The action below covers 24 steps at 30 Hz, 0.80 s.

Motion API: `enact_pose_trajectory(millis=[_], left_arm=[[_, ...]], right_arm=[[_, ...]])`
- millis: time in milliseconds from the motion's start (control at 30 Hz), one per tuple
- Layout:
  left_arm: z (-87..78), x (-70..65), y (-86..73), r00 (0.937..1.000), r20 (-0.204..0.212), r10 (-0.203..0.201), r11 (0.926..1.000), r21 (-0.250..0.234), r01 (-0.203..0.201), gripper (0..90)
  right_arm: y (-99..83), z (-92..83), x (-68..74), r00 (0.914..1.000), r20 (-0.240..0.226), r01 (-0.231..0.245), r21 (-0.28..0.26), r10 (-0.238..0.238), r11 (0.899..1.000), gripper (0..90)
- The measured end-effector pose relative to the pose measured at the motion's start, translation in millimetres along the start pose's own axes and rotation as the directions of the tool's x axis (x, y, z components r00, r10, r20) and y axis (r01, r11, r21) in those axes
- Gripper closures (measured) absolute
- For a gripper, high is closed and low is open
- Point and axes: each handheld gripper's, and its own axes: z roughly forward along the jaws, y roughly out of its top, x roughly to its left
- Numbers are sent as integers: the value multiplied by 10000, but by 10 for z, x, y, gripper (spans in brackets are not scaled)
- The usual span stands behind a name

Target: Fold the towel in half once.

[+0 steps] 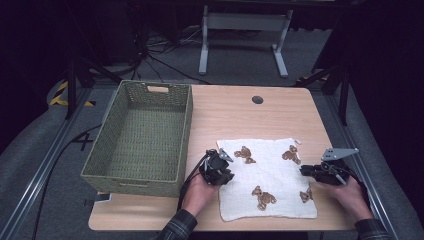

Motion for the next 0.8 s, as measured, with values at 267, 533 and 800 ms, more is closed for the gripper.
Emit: enact_pose_trajectory(millis=[267, 533, 800], left_arm=[[24, 243, 140, 9948, -810, -616, 9978, -312, 593, 712], [59, 495, 270, 9822, -1472, -1171, 9918, -674, 1081, 666], [186, 652, 397, 9777, -1791, -1098, 9932, -584, 1009, 618]], right_arm=[[210, 88, -190, 9998, 188, -58, -275, 63, 9996, 746], [424, 287, -448, 9991, 433, -22, -401, 39, 9992, 720], [522, 528, -627, 9976, 662, -162, -363, 185, 9992, 670]])
